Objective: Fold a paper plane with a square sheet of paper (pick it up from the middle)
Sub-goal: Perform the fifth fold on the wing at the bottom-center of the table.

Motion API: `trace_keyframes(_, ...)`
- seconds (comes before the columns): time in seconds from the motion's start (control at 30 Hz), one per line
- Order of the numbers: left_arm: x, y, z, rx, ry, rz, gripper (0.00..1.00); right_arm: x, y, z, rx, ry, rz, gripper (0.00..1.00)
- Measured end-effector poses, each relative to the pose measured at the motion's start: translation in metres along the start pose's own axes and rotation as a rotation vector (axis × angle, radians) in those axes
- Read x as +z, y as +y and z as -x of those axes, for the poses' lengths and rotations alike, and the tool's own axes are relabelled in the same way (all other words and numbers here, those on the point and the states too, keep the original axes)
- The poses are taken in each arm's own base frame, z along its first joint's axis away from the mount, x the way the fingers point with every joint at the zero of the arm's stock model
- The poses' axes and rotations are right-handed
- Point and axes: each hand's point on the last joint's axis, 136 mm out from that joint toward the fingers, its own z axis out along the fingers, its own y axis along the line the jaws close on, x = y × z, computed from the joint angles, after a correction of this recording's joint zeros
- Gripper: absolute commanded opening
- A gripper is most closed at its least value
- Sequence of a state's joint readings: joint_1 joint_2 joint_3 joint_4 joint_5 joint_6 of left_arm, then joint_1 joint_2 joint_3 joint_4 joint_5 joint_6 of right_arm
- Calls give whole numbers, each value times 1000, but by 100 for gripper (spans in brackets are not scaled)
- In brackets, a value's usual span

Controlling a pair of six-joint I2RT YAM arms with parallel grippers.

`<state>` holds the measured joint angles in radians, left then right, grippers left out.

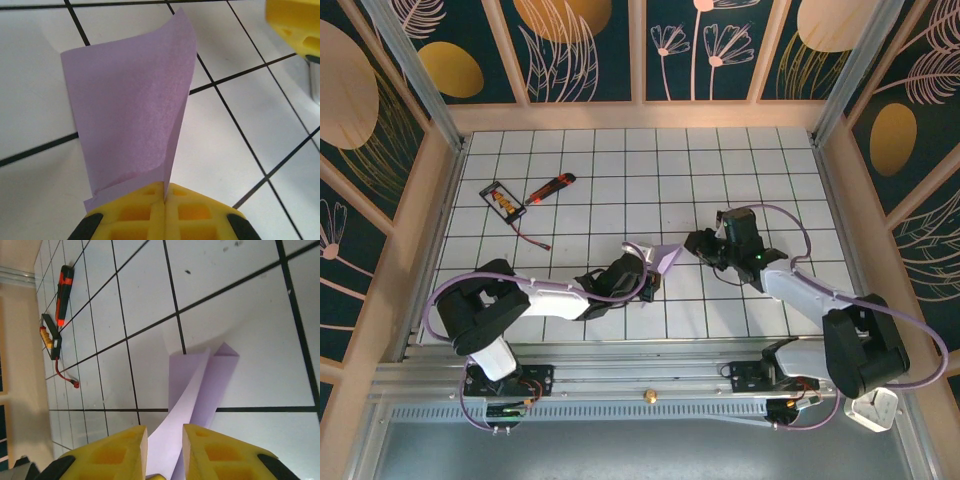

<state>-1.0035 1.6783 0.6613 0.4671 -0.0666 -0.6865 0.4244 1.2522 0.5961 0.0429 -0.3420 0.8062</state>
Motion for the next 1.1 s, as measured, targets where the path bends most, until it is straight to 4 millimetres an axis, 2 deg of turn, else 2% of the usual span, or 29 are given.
trace_keyframes(0.27, 4, -6, -6, -111, 12, -49, 0, -4, -3, -2, -64, 4, -16, 27)
trace_keyframes(0.5, 5, 2, -22, -203, 29, -76, 0, -3, -3, -6, -94, 17, -4, 28)
trace_keyframes(0.8, -1, 2, -18, -324, -12, -137, 0, -1, -3, -14, -129, 37, 30, 37)
trace_keyframes(1.1, -4, 4, -18, -435, -27, -182, 0, 4, 7, -22, -179, 53, 65, 38)
